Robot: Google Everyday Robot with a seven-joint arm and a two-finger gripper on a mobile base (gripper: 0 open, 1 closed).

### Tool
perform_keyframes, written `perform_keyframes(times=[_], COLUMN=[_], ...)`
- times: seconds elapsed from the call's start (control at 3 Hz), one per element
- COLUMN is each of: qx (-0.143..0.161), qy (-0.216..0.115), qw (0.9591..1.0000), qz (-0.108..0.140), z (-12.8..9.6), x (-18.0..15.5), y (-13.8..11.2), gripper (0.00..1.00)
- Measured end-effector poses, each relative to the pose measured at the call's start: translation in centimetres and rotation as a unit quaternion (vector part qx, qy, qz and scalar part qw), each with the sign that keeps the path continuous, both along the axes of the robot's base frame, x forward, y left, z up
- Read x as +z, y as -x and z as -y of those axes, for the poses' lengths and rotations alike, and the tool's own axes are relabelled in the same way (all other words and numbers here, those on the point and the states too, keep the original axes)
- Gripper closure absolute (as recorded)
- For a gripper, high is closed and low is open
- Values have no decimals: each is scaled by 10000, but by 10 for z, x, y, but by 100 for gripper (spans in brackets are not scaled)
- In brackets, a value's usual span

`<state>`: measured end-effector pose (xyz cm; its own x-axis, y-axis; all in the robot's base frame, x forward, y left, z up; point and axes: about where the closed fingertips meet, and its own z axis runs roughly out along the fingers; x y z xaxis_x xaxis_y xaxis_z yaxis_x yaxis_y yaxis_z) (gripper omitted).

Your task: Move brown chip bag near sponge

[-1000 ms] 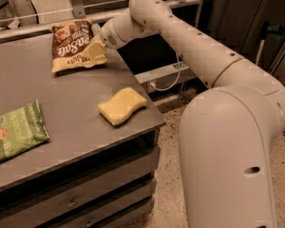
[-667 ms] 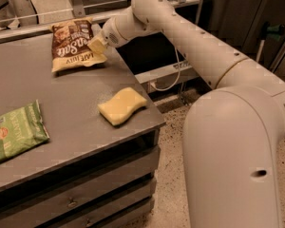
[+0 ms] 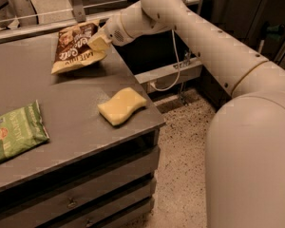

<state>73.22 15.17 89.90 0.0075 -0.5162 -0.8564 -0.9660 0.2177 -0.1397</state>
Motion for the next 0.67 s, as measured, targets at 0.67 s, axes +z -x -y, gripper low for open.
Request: perform_keyframes(times=[0.67], qx=[475], qy=[-200], qw=[9982], qz=[-308], z=[10], x=[9], y=[72], gripper=[100])
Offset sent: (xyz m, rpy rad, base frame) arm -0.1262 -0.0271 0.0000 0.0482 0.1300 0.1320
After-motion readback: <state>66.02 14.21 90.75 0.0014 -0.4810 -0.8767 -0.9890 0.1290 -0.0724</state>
